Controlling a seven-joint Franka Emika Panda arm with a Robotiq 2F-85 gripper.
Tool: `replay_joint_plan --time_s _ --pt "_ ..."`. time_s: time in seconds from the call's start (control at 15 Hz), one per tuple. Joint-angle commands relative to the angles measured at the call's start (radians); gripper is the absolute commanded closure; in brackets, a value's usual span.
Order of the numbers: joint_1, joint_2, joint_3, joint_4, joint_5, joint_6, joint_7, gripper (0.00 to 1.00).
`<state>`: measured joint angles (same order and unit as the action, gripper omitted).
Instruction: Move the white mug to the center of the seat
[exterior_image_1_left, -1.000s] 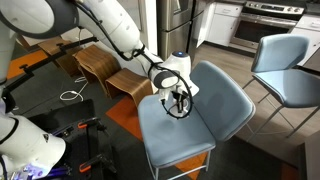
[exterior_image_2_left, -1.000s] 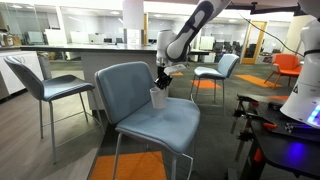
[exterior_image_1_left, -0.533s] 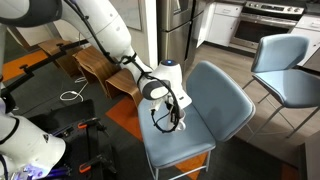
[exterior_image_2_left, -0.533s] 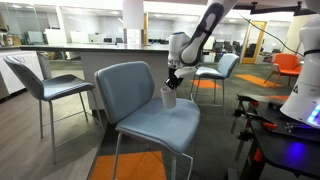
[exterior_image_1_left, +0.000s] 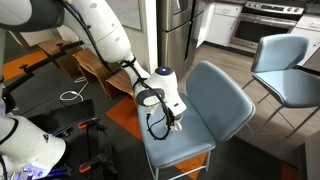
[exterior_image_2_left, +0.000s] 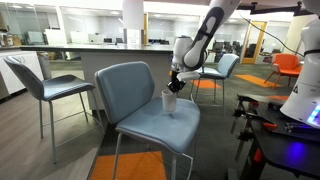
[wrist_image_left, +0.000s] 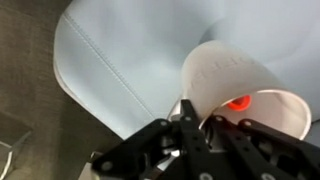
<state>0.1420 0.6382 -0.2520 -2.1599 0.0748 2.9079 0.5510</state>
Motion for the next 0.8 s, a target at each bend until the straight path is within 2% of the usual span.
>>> replay_joint_plan --time_s 0.0,0.2,0.73 --pt "-0.003 -0.017 0.019 -0.043 0.039 0.076 -0.035 0.97" --pt "0.009 0.002 0.01 -0.064 0.054 0.121 -0.027 0.97" --pt "-0.036 0.046 0.079 -0.099 0.151 0.242 -0.074 0.97"
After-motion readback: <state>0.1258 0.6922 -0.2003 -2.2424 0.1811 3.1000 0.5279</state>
